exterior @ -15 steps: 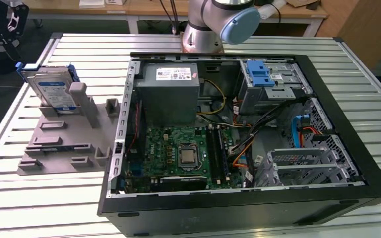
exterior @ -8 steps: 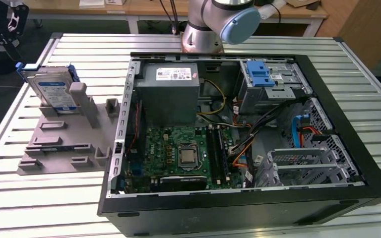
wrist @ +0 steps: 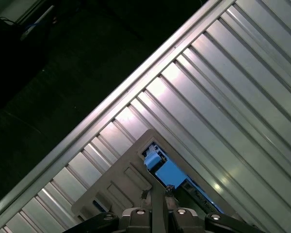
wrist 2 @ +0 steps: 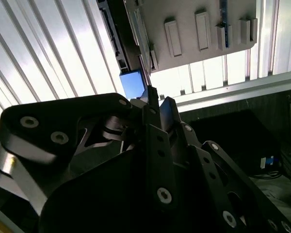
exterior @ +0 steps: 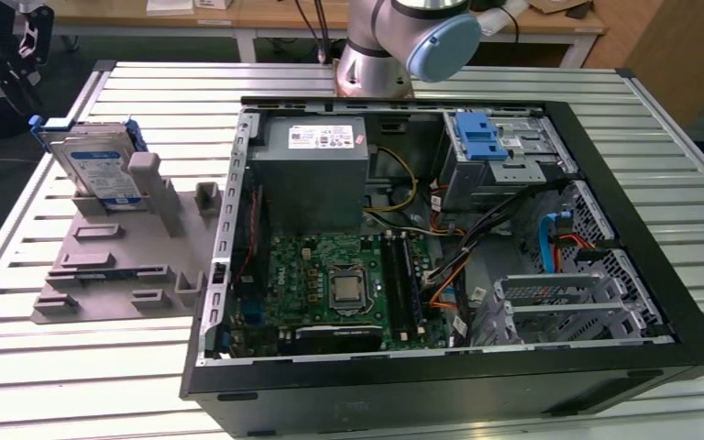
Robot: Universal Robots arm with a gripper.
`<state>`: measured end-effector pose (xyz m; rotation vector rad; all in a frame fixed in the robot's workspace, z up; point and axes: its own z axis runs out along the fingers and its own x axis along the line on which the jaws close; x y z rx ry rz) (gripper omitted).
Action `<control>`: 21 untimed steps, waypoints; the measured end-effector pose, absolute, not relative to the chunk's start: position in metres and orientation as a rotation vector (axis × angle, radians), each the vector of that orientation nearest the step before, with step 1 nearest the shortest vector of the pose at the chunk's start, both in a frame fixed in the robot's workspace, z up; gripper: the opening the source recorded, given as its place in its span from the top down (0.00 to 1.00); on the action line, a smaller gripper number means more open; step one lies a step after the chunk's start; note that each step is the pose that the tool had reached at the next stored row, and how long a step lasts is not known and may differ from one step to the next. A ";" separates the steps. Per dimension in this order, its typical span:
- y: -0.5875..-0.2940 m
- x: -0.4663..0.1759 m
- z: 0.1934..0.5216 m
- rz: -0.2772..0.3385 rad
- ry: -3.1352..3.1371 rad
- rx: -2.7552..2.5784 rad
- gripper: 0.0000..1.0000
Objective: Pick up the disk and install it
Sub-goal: 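Pick up the disk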
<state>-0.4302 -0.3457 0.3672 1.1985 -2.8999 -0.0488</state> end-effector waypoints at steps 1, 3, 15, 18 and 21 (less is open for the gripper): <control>-0.346 -0.430 0.367 -0.049 -2.900 1.198 0.76; -0.346 -0.430 0.367 -0.049 -2.900 1.198 0.76; -0.346 -0.430 0.367 -0.049 -2.861 1.287 0.76; -0.346 -0.430 0.367 -0.049 -2.842 1.326 0.76; -0.346 -0.430 0.367 -0.049 -2.839 1.332 0.76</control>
